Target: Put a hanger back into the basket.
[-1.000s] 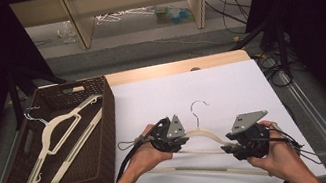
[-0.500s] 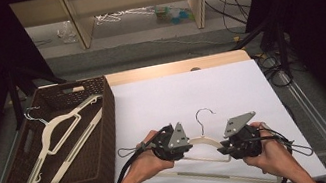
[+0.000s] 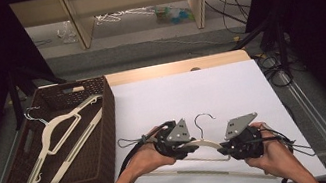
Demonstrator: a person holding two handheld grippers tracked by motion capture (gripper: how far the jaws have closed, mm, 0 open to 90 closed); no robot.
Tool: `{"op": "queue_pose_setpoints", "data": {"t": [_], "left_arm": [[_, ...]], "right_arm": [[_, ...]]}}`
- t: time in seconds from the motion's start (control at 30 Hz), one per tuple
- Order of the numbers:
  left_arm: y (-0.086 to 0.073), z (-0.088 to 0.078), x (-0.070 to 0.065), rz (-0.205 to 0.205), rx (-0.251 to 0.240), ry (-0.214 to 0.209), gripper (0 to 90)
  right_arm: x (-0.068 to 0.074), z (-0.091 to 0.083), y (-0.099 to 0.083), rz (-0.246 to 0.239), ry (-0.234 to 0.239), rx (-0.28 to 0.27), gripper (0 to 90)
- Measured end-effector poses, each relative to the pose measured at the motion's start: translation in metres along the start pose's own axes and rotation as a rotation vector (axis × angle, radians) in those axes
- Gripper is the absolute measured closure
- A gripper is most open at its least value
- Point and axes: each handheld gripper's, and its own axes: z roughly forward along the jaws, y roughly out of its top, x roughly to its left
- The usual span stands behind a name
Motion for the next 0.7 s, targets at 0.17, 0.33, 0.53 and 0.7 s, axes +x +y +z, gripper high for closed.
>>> {"op": "queue_pose_setpoints", "data": {"t": [0.17,0.33,0.53,0.7], "left_arm": [[0.002,-0.006,-0.001,0.013,0.001,-0.027,76.1],[0.004,-0.013,-0.009,0.006,-0.02,-0.06,81.0],[0.006,-0.023,-0.02,-0.049,-0.073,-0.04,85.6],[0.005,-0.036,-0.015,-0.123,-0.091,-0.015,85.6]], "right_arm": [[0.002,-0.003,0.001,-0.034,-0.009,-0.01,82.3],[0.002,-0.008,0.002,-0.024,-0.01,-0.027,77.3],[0.002,-0.024,0.006,-0.01,-0.054,-0.104,58.9],[0.001,-0.04,0.006,0.022,-0.088,-0.174,48.6]]}}
